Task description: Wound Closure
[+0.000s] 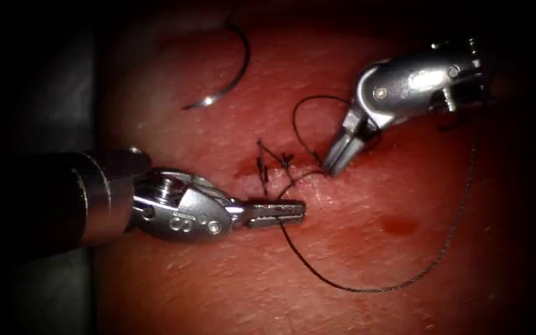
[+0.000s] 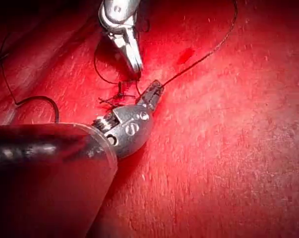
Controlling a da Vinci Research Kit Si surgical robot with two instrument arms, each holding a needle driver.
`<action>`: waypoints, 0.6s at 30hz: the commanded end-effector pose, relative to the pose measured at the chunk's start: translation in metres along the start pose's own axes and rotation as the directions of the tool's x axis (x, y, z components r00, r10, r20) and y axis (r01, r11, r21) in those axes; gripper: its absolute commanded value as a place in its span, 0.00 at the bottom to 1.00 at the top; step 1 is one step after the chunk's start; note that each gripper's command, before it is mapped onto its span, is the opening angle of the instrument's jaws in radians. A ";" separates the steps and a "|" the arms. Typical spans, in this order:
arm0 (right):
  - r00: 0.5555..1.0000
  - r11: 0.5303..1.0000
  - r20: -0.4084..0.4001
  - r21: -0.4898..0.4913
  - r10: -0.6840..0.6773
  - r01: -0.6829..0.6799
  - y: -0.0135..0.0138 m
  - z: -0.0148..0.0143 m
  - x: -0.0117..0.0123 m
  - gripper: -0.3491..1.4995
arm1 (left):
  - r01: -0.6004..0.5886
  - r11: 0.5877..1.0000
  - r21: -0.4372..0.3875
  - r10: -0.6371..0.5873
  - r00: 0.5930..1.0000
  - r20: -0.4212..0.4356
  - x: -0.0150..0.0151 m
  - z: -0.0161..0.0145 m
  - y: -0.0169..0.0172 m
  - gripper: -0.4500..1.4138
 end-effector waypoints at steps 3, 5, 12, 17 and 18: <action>1.000 1.000 -0.009 -0.008 -0.002 0.001 0.0006 0.0009 -0.0003 0.00 | -0.002 1.000 -0.009 0.002 1.000 -0.010 0.0010 0.0006 0.0016 0.00; 1.000 1.000 -0.016 -0.013 -0.001 0.001 0.0009 0.0010 -0.0004 0.00 | -0.006 1.000 -0.014 0.006 1.000 -0.014 0.0023 0.0005 0.0027 0.00; 1.000 0.999 -0.013 -0.037 0.005 -0.006 0.0017 0.0009 -0.0006 0.00 | -0.019 0.999 -0.036 0.017 0.999 -0.049 0.0071 0.0007 0.0057 0.00; 1.000 0.999 -0.007 -0.050 0.010 -0.010 0.0020 0.0008 -0.0010 0.00 | -0.016 0.999 -0.046 0.013 0.997 -0.071 0.0097 0.0009 0.0073 0.00; 1.000 0.999 -0.006 -0.053 0.011 -0.011 0.0020 0.0007 -0.0012 0.00 | -0.020 0.999 -0.049 0.016 0.997 -0.076 0.0104 0.0008 0.0078 0.00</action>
